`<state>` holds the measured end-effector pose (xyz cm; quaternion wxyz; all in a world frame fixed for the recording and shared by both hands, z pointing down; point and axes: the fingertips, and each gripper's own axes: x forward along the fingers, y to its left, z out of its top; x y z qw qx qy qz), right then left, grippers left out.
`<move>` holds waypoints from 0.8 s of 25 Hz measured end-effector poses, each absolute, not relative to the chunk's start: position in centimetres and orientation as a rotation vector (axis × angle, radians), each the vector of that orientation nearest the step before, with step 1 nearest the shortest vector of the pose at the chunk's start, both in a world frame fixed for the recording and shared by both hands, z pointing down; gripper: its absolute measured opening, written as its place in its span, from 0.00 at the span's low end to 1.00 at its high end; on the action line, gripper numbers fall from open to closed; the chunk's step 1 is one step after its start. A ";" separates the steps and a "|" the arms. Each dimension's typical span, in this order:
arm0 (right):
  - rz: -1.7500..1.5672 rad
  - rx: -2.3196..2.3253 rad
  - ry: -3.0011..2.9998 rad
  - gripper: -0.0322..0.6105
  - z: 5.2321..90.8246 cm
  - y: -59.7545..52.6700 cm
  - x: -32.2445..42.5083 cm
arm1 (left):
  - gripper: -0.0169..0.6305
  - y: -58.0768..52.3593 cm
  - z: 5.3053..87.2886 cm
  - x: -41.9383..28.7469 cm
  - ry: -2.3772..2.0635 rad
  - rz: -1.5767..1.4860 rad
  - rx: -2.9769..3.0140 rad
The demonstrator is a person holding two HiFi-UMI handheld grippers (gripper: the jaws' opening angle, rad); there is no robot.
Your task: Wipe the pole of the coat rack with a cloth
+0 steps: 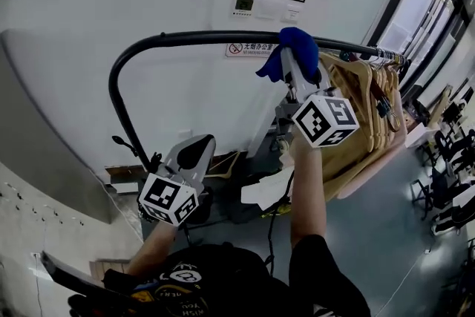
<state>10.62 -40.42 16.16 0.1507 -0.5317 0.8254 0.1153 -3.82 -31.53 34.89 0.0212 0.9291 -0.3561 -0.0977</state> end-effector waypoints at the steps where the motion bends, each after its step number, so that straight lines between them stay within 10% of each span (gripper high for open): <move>1: 0.336 -1.560 2.344 0.14 15.8 -40.7 12.7 | 0.03 -31.7 34.3 -3.2 -1.106 -0.316 2.890; 10: 0.278 -1.810 2.078 0.14 14.6 -42.6 30.2 | 0.03 -32.5 31.8 1.8 -1.122 -0.334 2.950; 20: 0.412 -1.416 2.388 0.14 15.4 -40.4 14.3 | 0.03 -32.4 31.3 0.6 -1.220 -0.333 2.918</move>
